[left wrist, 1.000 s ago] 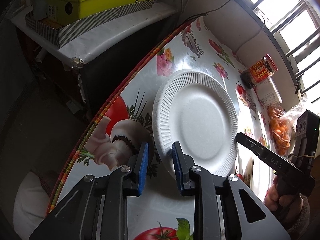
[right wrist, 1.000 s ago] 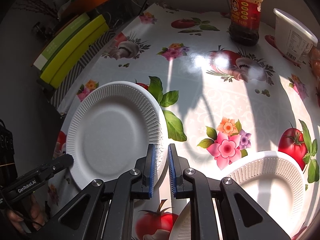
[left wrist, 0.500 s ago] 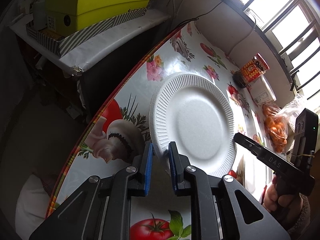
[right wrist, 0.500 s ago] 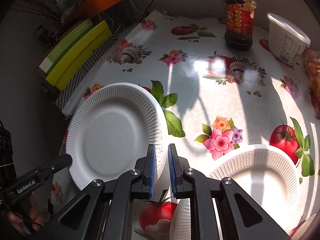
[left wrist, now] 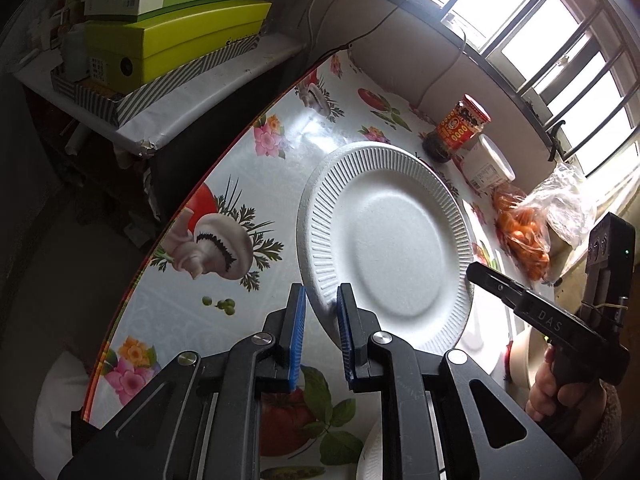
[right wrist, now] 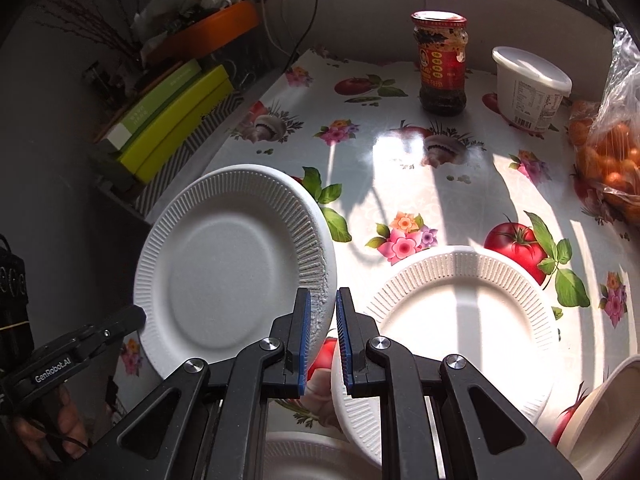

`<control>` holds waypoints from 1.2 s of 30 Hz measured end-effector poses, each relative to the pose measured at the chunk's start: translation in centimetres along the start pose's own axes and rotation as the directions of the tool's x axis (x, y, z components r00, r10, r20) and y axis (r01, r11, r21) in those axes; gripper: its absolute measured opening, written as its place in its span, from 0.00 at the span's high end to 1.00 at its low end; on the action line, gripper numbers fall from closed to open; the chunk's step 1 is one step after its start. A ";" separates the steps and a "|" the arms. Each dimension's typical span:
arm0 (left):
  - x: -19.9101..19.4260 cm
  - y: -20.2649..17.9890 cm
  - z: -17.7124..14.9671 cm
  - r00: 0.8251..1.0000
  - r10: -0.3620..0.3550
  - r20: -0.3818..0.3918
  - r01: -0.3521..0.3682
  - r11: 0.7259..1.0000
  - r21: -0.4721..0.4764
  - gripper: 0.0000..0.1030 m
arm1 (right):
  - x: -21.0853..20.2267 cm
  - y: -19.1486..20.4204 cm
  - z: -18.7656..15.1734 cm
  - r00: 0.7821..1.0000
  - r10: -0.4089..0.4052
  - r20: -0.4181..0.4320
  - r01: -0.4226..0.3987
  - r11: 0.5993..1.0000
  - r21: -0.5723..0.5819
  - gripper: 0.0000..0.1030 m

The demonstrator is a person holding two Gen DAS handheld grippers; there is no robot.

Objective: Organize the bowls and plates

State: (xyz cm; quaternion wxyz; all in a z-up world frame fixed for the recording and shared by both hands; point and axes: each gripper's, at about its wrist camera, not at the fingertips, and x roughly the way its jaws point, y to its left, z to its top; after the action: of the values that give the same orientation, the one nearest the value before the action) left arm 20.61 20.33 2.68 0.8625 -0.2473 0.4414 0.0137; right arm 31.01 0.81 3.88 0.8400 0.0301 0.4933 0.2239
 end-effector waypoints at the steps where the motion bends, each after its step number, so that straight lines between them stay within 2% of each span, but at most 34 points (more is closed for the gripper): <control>1: -0.3 -0.2 -0.4 1.000 -0.004 0.001 0.004 1.000 0.006 0.84 | -0.5 0.0 -0.4 1.000 -0.003 0.003 0.003 1.000 0.002 0.87; 17: -2.9 -3.0 -6.8 0.999 -0.038 -0.024 0.040 0.994 0.101 0.84 | -6.2 -1.2 -8.0 0.999 -0.028 0.027 0.028 0.999 0.026 0.87; 36: -1.5 -4.3 -13.5 0.989 -0.043 -0.141 0.065 0.986 0.153 0.84 | -7.9 -3.9 -15.8 0.997 -0.067 -0.032 0.069 0.996 0.064 0.87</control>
State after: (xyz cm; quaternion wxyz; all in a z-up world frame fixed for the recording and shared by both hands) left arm 10.52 10.92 -0.94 0.8469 -0.1908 0.4925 -0.0616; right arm 15.82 -8.55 1.18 0.8382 0.0373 0.5137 0.1792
